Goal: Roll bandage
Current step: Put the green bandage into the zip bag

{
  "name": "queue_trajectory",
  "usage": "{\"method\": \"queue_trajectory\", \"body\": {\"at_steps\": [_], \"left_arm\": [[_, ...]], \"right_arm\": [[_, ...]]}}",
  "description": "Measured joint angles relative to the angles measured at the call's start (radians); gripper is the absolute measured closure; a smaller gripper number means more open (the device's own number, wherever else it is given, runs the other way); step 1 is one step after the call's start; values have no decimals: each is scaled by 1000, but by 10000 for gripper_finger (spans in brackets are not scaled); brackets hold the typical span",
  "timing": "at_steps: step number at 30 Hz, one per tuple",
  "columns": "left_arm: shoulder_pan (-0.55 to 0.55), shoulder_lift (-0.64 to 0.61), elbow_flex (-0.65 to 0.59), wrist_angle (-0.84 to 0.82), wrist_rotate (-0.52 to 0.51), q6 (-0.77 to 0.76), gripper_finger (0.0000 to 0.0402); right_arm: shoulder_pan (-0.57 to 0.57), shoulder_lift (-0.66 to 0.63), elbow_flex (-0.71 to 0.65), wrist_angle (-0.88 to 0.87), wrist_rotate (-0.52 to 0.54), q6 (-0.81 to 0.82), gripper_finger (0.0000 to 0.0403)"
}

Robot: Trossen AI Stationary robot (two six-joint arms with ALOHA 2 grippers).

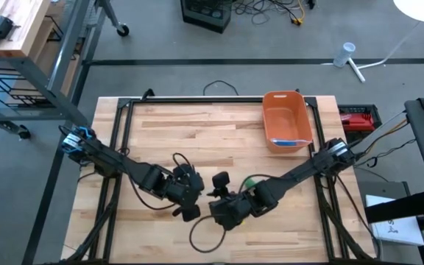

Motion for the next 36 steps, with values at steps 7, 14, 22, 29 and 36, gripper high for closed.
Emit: {"method": "queue_trajectory", "body": {"at_steps": [7,14,22,29,36], "left_arm": [[9,0,-51,-23,-92,3,401],[13,0,-69,-15,-103,40,401],[13,-33,-69,-17,-103,67,401],[13,-56,-69,61,-87,88,401],[17,-57,-69,27,-196,72,401]], "right_arm": [[-27,-5,0,40,-1,-52,267],[-91,47,-3,14,-31,-75,283],[-102,57,-4,-9,-41,-77,328],[-105,57,-5,-39,-88,-113,397],[-109,55,7,-41,-345,-169,401]]}}
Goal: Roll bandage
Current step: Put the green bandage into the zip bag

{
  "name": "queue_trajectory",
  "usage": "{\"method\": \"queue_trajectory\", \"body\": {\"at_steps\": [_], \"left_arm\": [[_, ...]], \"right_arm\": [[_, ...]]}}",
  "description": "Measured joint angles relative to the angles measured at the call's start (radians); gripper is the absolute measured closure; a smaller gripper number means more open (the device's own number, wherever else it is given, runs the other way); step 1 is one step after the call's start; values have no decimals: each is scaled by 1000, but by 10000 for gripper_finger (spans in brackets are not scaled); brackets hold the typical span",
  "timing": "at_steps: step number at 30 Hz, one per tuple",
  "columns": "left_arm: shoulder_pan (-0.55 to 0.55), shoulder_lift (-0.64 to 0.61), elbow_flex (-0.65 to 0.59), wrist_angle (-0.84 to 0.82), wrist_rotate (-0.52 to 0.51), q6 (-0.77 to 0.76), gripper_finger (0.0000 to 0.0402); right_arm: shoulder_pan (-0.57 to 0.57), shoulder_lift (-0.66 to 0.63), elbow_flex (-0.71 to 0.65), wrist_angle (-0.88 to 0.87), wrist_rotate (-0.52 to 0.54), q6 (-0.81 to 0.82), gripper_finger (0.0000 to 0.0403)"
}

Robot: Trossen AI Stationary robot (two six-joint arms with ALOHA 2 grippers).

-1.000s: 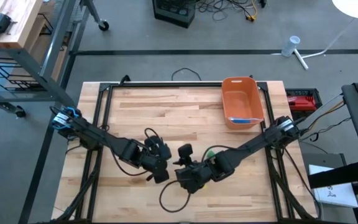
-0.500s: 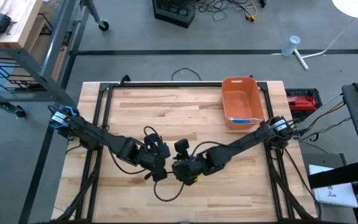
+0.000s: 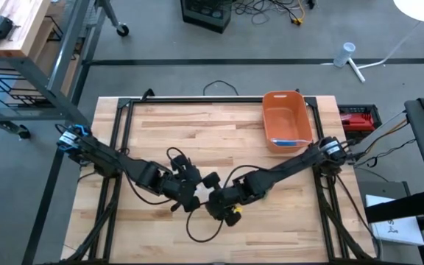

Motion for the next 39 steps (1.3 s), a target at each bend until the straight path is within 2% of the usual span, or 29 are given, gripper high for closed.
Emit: {"method": "queue_trajectory", "body": {"at_steps": [2,5,9,11,13,16,18,19,21,23,24,25,26,28,30,31,32,33,34,35,39], "left_arm": [[0,-5,0,9,-25,-3,399],[1,-12,5,1,-29,3,388],[2,-13,19,-4,-1,2,358],[2,-15,28,-15,0,9,336],[2,-23,41,-48,4,28,311],[-1,-51,68,-130,-15,46,271],[-7,-78,76,-182,-43,42,243],[-13,-94,77,-204,-58,31,230],[-28,-131,70,-233,-87,-14,207],[-55,-167,51,-229,-144,-69,190],[-73,-182,36,-219,-183,-89,184],[-89,-195,17,-199,-225,-99,180],[-106,-207,-5,-166,-267,-103,176],[-135,-230,-54,-82,-335,-100,173],[-154,-247,-104,9,-368,-80,174],[-159,-251,-127,64,-370,-62,175],[-163,-254,-149,117,-370,-44,177],[-165,-256,-169,162,-370,-19,180],[-166,-257,-183,200,-369,15,183],[-166,-258,-189,231,-362,50,186],[-166,-275,-199,309,-347,121,196]], "right_arm": [[-4,-1,8,1,-69,0,401],[-10,-5,17,-23,-69,-3,402],[-26,-10,34,-66,87,9,402],[-43,-11,40,-75,119,30,402],[-54,-11,42,-75,48,42,403],[-57,-11,43,-83,-136,9,403],[-64,-18,43,-125,-170,-9,403],[-77,-25,43,-151,-143,-6,403],[-115,-50,43,-222,-11,40,403],[-157,-72,44,-279,140,150,403],[-179,-78,44,-298,161,220,403],[-202,-85,44,-305,119,299,403],[-221,-90,44,-297,12,364,403],[-253,-94,44,-241,-326,400,403],[-269,-95,44,-185,-677,352,403],[-274,-95,44,-166,-804,333,403],[-276,-96,44,-154,-881,323,403],[-281,-98,44,-156,-894,330,403],[-288,-104,44,-176,-842,352,403],[-300,-115,44,-212,-725,378,403],[-318,-138,44,-395,-23,522,403]]}}
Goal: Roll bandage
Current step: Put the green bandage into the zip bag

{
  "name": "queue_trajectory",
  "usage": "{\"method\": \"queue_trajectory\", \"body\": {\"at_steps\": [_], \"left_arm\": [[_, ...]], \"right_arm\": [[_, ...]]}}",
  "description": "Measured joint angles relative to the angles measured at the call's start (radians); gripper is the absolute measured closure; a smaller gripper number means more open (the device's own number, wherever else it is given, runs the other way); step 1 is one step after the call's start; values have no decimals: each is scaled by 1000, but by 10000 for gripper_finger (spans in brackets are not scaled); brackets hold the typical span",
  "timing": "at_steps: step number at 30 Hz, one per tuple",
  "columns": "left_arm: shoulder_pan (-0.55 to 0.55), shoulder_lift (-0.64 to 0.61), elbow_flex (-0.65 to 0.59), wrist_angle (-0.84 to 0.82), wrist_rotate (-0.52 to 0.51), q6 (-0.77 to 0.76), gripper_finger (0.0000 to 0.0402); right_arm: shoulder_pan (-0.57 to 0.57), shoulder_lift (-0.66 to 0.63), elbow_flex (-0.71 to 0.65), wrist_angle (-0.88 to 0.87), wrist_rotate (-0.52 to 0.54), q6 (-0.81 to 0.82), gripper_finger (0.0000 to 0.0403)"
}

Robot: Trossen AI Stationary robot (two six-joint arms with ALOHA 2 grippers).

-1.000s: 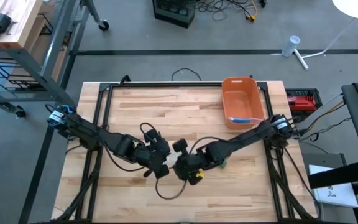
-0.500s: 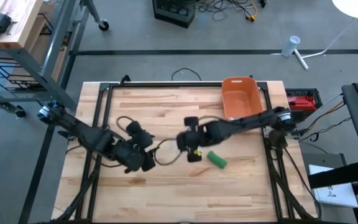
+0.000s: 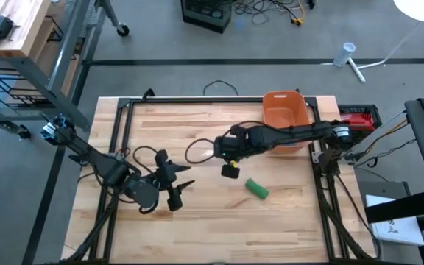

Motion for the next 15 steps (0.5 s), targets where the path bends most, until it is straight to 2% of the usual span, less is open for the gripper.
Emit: {"method": "queue_trajectory", "body": {"at_steps": [1,2,6,7,8,9,12,15], "left_arm": [[0,-1,1,3,0,8,198],[0,-2,2,2,1,16,200],[5,-2,1,4,-8,28,205],[7,-2,-1,4,-15,36,205],[12,-1,-3,2,-20,43,205],[18,-1,-3,4,-22,43,204],[31,-1,-6,9,-23,43,200],[49,-1,-13,35,-6,34,194]], "right_arm": [[1,0,0,-31,55,21,403],[3,0,-1,-29,13,19,403],[21,-13,-1,117,-580,-150,403],[27,-15,1,161,-671,-175,403],[33,-17,2,187,-703,-179,403],[37,-21,1,193,-681,-180,403],[55,-24,0,189,-484,-211,403],[110,-28,0,171,-380,-345,403]]}}
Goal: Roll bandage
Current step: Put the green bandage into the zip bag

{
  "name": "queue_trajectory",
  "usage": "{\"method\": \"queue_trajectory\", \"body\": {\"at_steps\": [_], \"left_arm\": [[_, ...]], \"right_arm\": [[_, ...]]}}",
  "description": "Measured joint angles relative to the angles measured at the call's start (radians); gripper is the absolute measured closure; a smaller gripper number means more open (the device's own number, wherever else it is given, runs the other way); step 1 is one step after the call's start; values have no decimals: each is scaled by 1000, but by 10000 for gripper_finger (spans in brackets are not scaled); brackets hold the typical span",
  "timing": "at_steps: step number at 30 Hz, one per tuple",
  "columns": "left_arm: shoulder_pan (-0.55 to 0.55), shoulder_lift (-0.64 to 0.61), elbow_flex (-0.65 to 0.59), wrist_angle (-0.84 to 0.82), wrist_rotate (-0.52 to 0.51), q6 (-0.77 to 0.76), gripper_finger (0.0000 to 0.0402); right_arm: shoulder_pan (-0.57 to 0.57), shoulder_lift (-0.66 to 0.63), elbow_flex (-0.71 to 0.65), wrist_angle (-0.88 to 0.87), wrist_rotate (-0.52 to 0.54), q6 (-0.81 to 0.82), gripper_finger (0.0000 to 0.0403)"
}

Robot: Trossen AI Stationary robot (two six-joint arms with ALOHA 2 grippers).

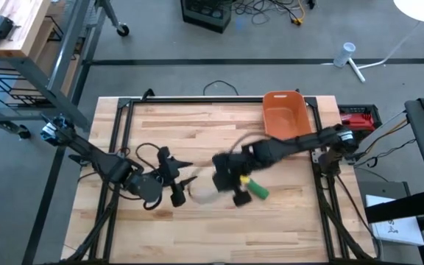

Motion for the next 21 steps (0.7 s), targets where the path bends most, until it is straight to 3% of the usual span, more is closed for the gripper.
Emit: {"method": "queue_trajectory", "body": {"at_steps": [9,13,21], "left_arm": [[131,62,-49,197,354,-18,189],[162,113,-72,327,458,9,195],[193,195,-72,462,528,7,191]], "right_arm": [[172,-1,0,-24,353,-482,403],[217,-1,0,-81,543,-561,403],[243,-1,0,-185,613,-572,403]]}}
